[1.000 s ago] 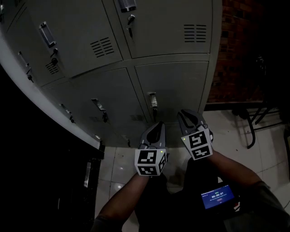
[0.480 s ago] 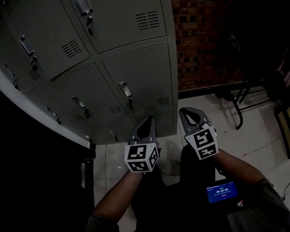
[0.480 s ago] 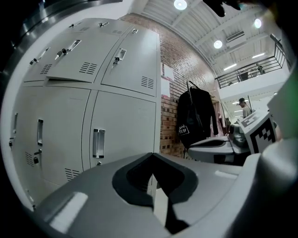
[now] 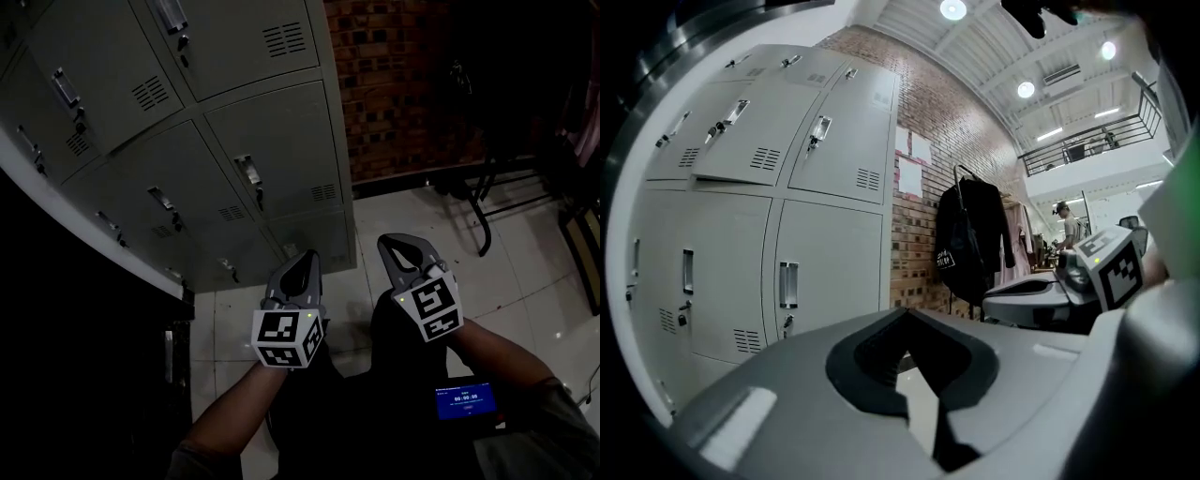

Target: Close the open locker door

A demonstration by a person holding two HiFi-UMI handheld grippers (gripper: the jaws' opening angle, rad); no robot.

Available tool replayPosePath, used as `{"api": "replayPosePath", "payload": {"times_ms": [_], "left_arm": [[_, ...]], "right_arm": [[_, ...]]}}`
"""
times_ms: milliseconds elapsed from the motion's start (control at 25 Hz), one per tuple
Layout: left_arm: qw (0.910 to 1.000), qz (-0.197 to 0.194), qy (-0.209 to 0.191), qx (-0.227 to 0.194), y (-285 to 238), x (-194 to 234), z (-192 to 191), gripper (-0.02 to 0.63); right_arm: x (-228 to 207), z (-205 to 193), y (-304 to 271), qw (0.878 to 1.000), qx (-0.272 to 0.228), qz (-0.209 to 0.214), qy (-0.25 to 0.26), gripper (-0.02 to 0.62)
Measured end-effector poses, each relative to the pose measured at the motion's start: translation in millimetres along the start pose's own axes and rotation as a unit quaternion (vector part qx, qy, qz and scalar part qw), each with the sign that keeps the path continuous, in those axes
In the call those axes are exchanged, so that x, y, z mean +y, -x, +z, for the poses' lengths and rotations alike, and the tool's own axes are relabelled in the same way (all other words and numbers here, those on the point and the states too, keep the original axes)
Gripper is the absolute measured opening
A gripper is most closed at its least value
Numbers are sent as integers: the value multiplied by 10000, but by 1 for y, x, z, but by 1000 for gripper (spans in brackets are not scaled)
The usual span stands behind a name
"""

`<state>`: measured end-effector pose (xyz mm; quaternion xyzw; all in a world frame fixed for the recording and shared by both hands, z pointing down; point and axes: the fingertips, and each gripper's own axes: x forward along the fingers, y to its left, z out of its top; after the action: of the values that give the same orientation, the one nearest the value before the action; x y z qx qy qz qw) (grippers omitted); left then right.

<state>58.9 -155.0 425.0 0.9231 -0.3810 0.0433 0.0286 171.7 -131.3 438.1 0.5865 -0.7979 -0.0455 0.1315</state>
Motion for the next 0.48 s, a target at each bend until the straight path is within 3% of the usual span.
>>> {"api": "replayPosePath", "payload": {"times_ms": [480], "left_arm": [[9997, 111, 209, 56, 43, -9, -13, 2]], "right_arm": [[18, 12, 49, 9997, 36, 189, 121, 9]]}}
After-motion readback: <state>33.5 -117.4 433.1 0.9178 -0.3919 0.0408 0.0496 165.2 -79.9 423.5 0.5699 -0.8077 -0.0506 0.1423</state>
